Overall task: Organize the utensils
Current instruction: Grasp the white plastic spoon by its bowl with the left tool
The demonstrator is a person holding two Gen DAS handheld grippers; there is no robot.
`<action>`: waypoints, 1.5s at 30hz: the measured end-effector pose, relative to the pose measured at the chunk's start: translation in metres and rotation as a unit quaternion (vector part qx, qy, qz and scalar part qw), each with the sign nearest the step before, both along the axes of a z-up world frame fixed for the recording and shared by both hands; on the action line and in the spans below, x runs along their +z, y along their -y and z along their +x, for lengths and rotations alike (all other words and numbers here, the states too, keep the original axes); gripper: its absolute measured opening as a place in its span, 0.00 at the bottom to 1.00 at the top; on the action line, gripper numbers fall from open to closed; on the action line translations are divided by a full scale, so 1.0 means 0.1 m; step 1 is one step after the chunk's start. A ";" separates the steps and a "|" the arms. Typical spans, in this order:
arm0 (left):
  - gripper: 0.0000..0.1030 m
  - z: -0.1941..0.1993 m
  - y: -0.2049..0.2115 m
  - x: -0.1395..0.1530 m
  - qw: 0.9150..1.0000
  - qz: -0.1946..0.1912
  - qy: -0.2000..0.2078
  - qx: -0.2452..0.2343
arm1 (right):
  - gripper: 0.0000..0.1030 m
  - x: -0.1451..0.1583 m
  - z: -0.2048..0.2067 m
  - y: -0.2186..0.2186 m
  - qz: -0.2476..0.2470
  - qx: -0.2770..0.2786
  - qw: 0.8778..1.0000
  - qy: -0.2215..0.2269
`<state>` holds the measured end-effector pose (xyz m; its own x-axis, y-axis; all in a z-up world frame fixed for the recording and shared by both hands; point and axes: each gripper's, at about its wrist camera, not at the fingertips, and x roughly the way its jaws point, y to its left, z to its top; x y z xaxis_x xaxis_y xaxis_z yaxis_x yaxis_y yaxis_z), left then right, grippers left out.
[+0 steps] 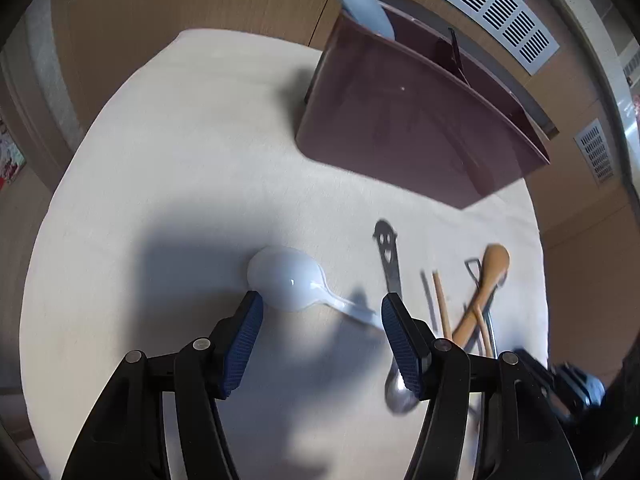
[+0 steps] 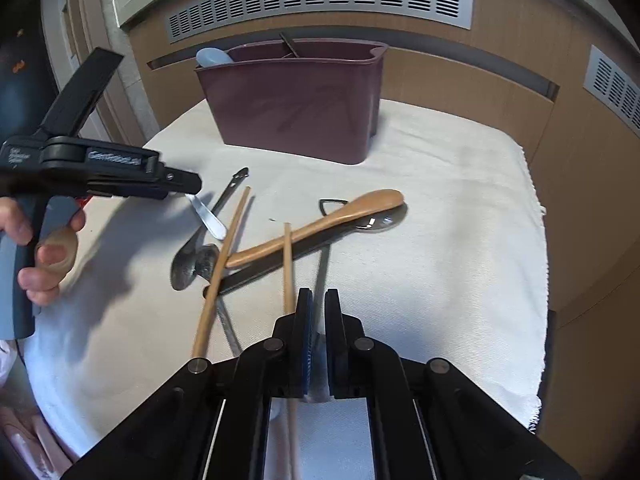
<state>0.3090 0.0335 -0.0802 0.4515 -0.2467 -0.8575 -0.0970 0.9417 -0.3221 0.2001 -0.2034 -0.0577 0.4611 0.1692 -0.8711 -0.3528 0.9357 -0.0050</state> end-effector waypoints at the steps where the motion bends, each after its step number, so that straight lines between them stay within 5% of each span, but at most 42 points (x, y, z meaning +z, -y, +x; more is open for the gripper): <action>1: 0.60 0.05 0.04 -0.01 1.000 0.012 0.003 0.000 | 0.06 0.00 0.00 0.02 -0.004 -0.002 1.000 0.001; 5: 0.60 0.24 0.24 -0.02 0.997 0.072 0.027 0.001 | 0.10 -0.01 0.00 0.03 -0.020 -0.009 1.000 0.007; 9: 0.51 0.30 0.39 -0.06 0.990 0.130 0.056 -0.014 | 0.57 0.00 0.01 0.03 -0.018 -0.015 1.000 0.012; 11: 0.39 0.25 0.43 -0.06 0.986 0.148 0.070 -0.038 | 0.63 0.03 0.00 0.00 -0.019 -0.013 1.000 0.021; 18: 0.39 -0.08 0.29 -0.07 0.973 0.161 0.096 -0.136 | 1.00 0.10 -0.02 -0.23 -0.063 0.008 0.997 0.053; 24: 0.39 -0.30 0.15 -0.05 0.960 0.143 0.107 -0.214 | 1.00 0.14 0.06 -0.41 0.000 0.017 1.000 0.023; 26: 0.39 -0.37 0.14 -0.06 0.957 0.138 0.110 -0.230 | 0.88 0.12 0.08 -0.49 0.014 0.027 1.000 0.008; 28: 0.39 -0.41 0.15 -0.07 0.955 0.132 0.114 -0.239 | 0.36 0.06 0.11 -0.56 0.013 0.032 0.999 -0.012; 29: 0.39 -0.42 0.16 -0.06 0.955 0.129 0.117 -0.241 | 0.28 -0.01 0.15 -0.60 0.018 0.033 0.999 -0.040; 32: 0.39 -0.47 0.17 -0.03 0.954 0.109 0.124 -0.248 | 0.22 -0.15 0.21 -0.63 0.046 0.031 0.995 -0.086; 36: 0.40 -0.48 0.20 0.01 0.956 0.110 0.127 -0.241 | 0.13 -0.16 0.21 -0.73 0.021 0.034 0.997 -0.062; 45: 0.49 -0.52 0.01 0.16 0.979 0.067 0.073 -0.176 | 0.04 -0.19 0.24 -0.72 -0.019 0.027 0.998 -0.054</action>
